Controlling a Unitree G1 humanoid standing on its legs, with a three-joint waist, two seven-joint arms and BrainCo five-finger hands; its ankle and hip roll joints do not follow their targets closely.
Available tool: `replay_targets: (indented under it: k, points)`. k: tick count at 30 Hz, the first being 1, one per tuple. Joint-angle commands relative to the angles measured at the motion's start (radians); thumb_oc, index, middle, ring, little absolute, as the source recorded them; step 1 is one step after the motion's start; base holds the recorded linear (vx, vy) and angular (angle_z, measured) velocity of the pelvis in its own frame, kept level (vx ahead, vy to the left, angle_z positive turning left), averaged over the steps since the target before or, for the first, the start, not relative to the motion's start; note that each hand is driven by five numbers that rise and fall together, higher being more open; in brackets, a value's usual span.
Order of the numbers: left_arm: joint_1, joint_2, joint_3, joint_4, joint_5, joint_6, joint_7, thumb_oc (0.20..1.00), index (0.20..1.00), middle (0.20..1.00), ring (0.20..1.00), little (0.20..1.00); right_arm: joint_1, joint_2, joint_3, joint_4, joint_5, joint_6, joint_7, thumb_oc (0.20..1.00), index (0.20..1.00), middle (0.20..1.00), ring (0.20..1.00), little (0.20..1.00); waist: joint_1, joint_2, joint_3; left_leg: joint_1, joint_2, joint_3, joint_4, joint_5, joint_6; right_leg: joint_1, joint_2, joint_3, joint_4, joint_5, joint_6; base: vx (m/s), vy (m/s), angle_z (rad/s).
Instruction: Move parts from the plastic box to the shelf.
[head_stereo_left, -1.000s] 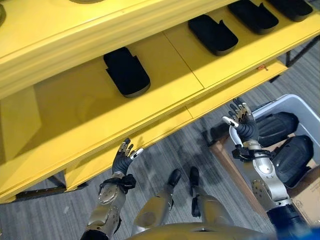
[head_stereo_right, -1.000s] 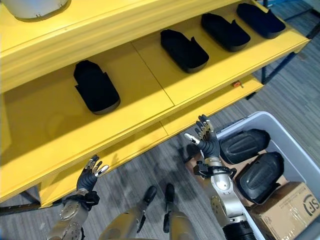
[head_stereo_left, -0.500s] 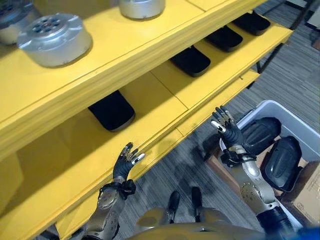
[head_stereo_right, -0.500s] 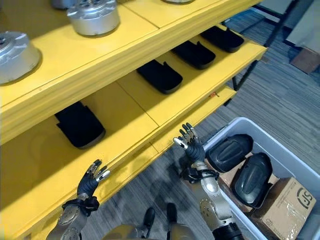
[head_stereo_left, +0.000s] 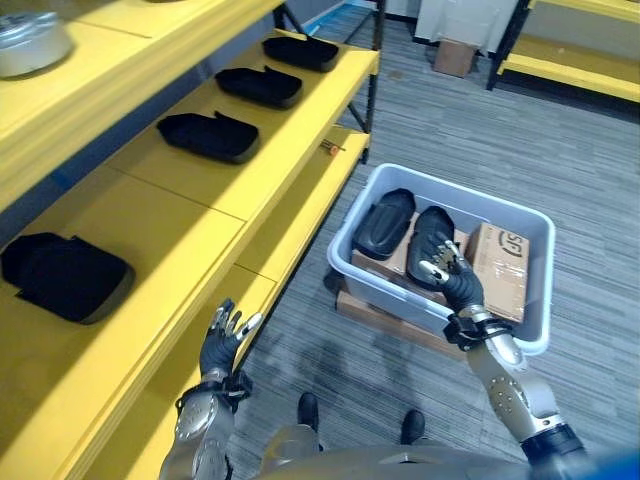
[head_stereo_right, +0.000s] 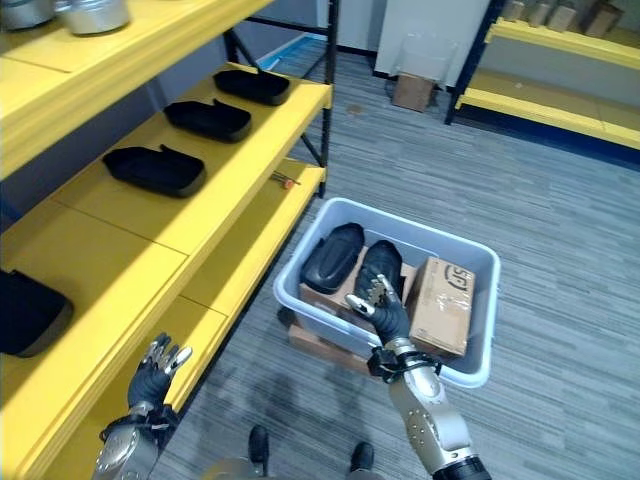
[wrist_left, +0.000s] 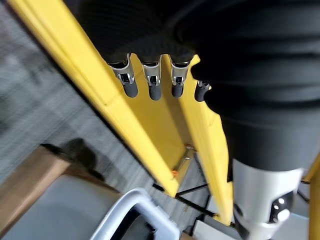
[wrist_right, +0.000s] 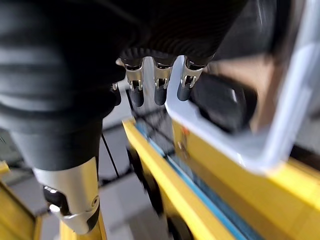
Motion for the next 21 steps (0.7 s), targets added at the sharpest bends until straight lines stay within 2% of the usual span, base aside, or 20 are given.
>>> replay_targets:
  k: [1,4,5,6,7,8,9,11,12,13,14,15,16,17,18,21]
  points:
    - [-0.067,0.063,0.011,-0.043,0.012,-0.037,-0.004,1.0,1.0,1.0,1.0,1.0,-0.033,0.018,-0.023,-0.089,-0.032,-0.054,0.005,1.0,1.0,1.0,1.0,1.0,-0.006,-0.022,-0.003,0.066,0.0,-0.111,0.015,-0.086,0.004,-0.064,-0.01,0.011,0.021,0.039,0.008,0.11,-0.221,-0.09]
    - [-0.069,0.048,0.002,-0.035,0.018,-0.029,-0.016,1.0,1.0,1.0,1.0,1.0,0.039,0.012,-0.077,-0.096,-0.022,-0.065,0.005,1.0,1.0,1.0,1.0,1.0,-0.027,-0.02,0.003,0.036,0.05,-0.102,0.088,-0.049,-0.027,-0.054,0.047,0.027,0.01,0.0,-0.025,0.1,-0.272,-0.03]
    - [-0.066,0.045,0.0,-0.032,0.021,-0.029,-0.02,1.0,1.0,1.0,1.0,1.0,0.051,0.01,-0.081,-0.099,-0.02,-0.067,0.007,1.0,1.0,1.0,1.0,1.0,-0.03,-0.025,0.011,0.011,0.058,-0.109,0.15,-0.043,-0.029,-0.051,0.056,0.035,0.01,-0.01,-0.035,0.01,-0.134,0.04]
    - [-0.067,0.046,0.0,-0.032,0.021,-0.029,-0.02,1.0,1.0,1.0,1.0,1.0,0.051,0.01,-0.081,-0.099,-0.02,-0.067,0.007,1.0,1.0,1.0,1.0,1.0,-0.031,-0.027,0.008,0.005,0.056,-0.111,0.151,-0.041,-0.029,-0.055,0.055,0.034,0.01,-0.008,-0.035,-0.01,-0.228,0.03]
    - [-0.065,0.046,0.002,-0.03,0.026,-0.03,-0.024,1.0,1.0,1.0,1.0,1.0,0.065,0.009,-0.084,-0.101,-0.01,-0.074,0.013,1.0,1.0,1.0,1.0,1.0,-0.023,-0.041,0.042,-0.067,0.053,-0.154,0.329,-0.001,-0.03,-0.035,0.075,0.047,0.01,-0.021,-0.06,-0.01,-0.24,-0.06]
    - [-0.066,0.045,0.001,-0.032,0.026,-0.031,-0.023,1.0,1.0,1.0,1.0,1.0,0.073,0.008,-0.089,-0.106,-0.003,-0.079,0.014,1.0,1.0,1.0,1.0,1.0,-0.017,-0.052,0.058,-0.114,0.031,-0.18,0.444,0.002,-0.021,-0.029,0.074,0.052,0.01,-0.024,-0.071,0.03,-0.297,-0.02]
    - [-0.07,0.04,-0.004,-0.027,0.028,-0.026,-0.016,1.0,1.0,1.0,1.0,1.0,0.074,0.004,-0.091,-0.103,-0.005,-0.081,0.01,1.0,1.0,1.0,1.0,1.0,-0.002,-0.063,0.081,-0.179,-0.016,-0.238,0.515,0.001,0.001,-0.02,0.077,0.063,0.01,-0.039,-0.076,0.06,-0.125,-0.17]
    - [-0.075,0.037,-0.003,-0.022,0.027,-0.024,-0.016,1.0,1.0,1.0,1.0,1.0,0.064,0.008,-0.1,-0.094,-0.006,-0.084,0.002,1.0,1.0,1.0,1.0,1.0,0.007,-0.071,0.089,-0.242,-0.034,-0.261,0.431,-0.017,0.012,-0.016,0.067,0.075,0.01,-0.044,-0.065,0.08,-0.012,-0.32]
    - [-0.076,0.037,-0.003,-0.021,0.027,-0.024,-0.016,1.0,1.0,1.0,1.0,1.0,0.063,0.008,-0.1,-0.093,-0.006,-0.084,0.002,1.0,1.0,1.0,1.0,1.0,0.006,-0.073,0.087,-0.243,-0.036,-0.261,0.426,-0.011,0.012,-0.019,0.064,0.074,0.01,-0.043,-0.064,0.15,0.117,-0.32]
    - [-0.07,0.041,-0.007,-0.023,0.023,-0.028,-0.015,1.0,1.0,1.0,1.0,1.0,0.06,0.009,-0.107,-0.086,-0.014,-0.092,-0.005,1.0,1.0,1.0,1.0,1.0,0.013,-0.07,0.088,-0.246,-0.005,-0.29,0.236,0.018,0.002,-0.017,0.067,0.1,0.01,-0.047,-0.048,0.16,0.178,-0.35]
    - [-0.07,0.044,-0.011,-0.022,0.029,-0.033,-0.014,1.0,1.0,1.0,1.0,1.0,0.06,0.007,-0.113,-0.082,-0.028,-0.098,-0.012,1.0,1.0,1.0,1.0,1.0,0.02,-0.063,0.086,-0.271,0.013,-0.321,0.157,0.066,-0.009,-0.02,0.069,0.11,0.01,-0.049,-0.043,0.2,0.22,-0.32]
    - [-0.07,0.047,-0.012,-0.018,0.037,-0.037,-0.015,1.0,1.0,1.0,1.0,1.0,0.06,0.001,-0.117,-0.079,-0.035,-0.103,-0.012,1.0,1.0,1.0,1.0,1.0,0.028,-0.056,0.087,-0.266,0.02,-0.347,0.099,0.089,-0.022,-0.017,0.072,0.126,0.01,-0.054,-0.039,0.15,0.262,-0.39]
    - [-0.065,0.043,-0.012,-0.005,0.041,-0.045,-0.02,1.0,1.0,1.0,1.0,1.0,0.064,0.008,-0.113,-0.063,-0.04,-0.099,-0.008,1.0,1.0,1.0,1.0,1.0,0.032,-0.04,0.081,-0.221,0.019,-0.39,0.092,0.056,-0.022,-0.013,0.073,0.17,0.01,-0.062,-0.024,0.14,0.266,-0.52]
    - [-0.056,0.035,-0.01,-0.001,0.039,-0.047,-0.024,1.0,1.0,1.0,1.0,1.0,0.067,0.016,-0.108,-0.057,-0.044,-0.094,0.0,1.0,1.0,1.0,1.0,1.0,0.03,-0.034,0.067,-0.2,0.026,-0.39,0.076,0.051,-0.026,-0.022,0.08,0.188,0.01,-0.055,-0.025,0.16,0.326,-1.09]
    - [-0.057,0.03,-0.01,0.0,0.035,-0.048,-0.023,1.0,1.0,1.0,1.0,1.0,0.078,0.022,-0.112,-0.062,-0.052,-0.094,0.001,1.0,1.0,1.0,1.0,1.0,0.024,-0.027,0.061,-0.188,0.037,-0.351,0.064,0.054,-0.037,-0.023,0.074,0.191,0.01,-0.051,-0.022,0.17,0.311,-1.45]
    - [-0.049,0.044,0.0,-0.005,0.031,-0.048,-0.034,1.0,1.0,1.0,1.0,1.0,0.102,0.034,-0.12,-0.07,-0.038,-0.075,0.02,1.0,1.0,1.0,1.0,1.0,0.02,-0.029,0.052,-0.133,0.023,-0.289,0.061,0.012,-0.016,-0.013,0.026,0.215,0.01,-0.034,0.006,0.19,0.353,-0.92]
